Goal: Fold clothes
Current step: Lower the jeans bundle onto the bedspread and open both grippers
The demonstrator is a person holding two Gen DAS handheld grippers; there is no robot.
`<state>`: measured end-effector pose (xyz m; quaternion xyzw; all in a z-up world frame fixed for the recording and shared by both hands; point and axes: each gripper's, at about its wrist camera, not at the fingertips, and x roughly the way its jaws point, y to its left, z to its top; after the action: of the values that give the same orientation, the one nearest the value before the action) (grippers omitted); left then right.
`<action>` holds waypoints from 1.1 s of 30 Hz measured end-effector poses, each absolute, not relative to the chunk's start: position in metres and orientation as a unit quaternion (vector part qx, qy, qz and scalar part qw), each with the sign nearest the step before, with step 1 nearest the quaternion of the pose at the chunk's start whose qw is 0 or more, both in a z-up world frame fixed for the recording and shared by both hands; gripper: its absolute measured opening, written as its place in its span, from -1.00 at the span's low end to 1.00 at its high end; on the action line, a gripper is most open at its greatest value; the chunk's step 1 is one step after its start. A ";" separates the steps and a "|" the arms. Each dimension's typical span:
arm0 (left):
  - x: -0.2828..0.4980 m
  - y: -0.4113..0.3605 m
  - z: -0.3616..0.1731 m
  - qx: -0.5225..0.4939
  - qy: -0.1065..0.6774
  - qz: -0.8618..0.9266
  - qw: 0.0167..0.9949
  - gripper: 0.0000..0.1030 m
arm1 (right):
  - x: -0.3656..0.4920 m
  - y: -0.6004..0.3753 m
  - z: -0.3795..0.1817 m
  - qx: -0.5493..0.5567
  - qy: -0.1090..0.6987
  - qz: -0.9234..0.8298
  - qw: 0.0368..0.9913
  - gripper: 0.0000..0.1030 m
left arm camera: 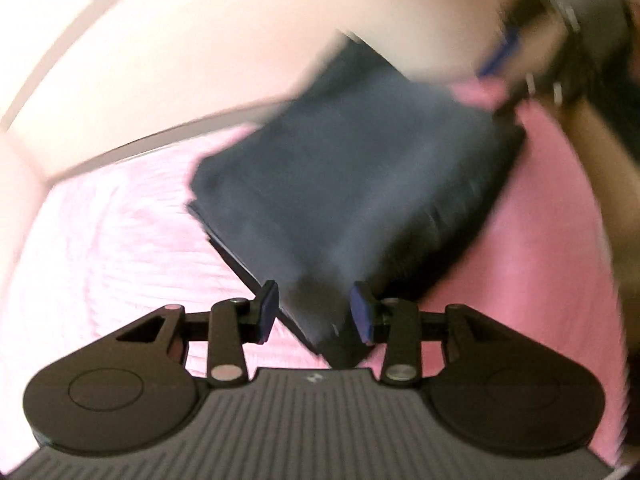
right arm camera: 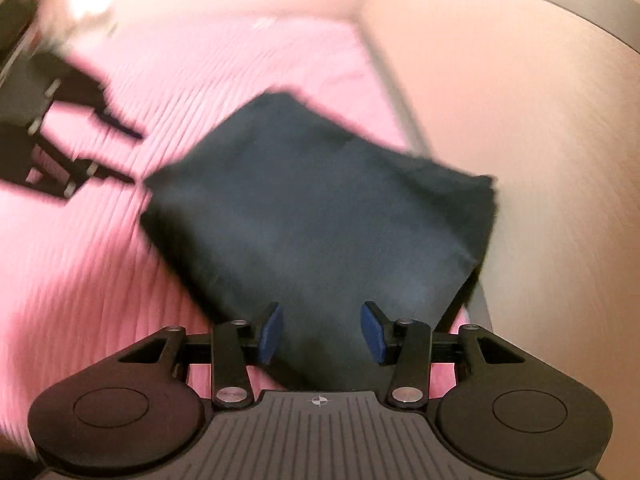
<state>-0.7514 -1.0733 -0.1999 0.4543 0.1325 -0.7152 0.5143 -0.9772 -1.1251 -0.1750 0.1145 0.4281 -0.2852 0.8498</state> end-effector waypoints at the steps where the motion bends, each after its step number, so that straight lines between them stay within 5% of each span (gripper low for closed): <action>1: -0.748 -1.080 -0.194 0.432 0.152 -0.715 0.528 -0.31 | -0.976 -1.132 -0.179 0.127 0.423 -0.297 0.847 -0.11; 4: -0.751 -1.117 -0.200 0.394 0.202 -0.709 0.549 -0.31 | -0.972 -1.149 -0.213 0.177 0.436 -0.307 0.827 -0.11; 8: -0.763 -1.142 -0.247 0.467 0.218 -0.677 0.525 -0.31 | -0.971 -1.143 -0.242 0.187 0.460 -0.296 0.816 -0.11; 14: -0.761 -1.146 -0.254 0.471 0.224 -0.676 0.520 -0.30 | -0.959 -1.188 -0.194 0.145 0.407 -0.320 0.843 -0.11; 19: -0.760 -1.134 -0.253 0.475 0.214 -0.675 0.523 -0.30 | -0.933 -1.259 -0.198 0.114 0.365 -0.388 0.838 -0.11; 27: -0.757 -1.130 -0.244 0.474 0.205 -0.681 0.519 -0.28 | -0.927 -1.314 -0.250 0.225 0.378 -0.391 0.808 -0.11; 33: -0.755 -1.142 -0.195 0.426 0.186 -0.699 0.543 -0.33 | -0.933 -1.314 -0.250 0.219 0.383 -0.375 0.815 -0.11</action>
<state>-0.7545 -1.1416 -0.1950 0.4262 0.1857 -0.6990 0.5434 -0.9335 -1.3138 -0.2496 0.2191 0.3833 -0.3745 0.8153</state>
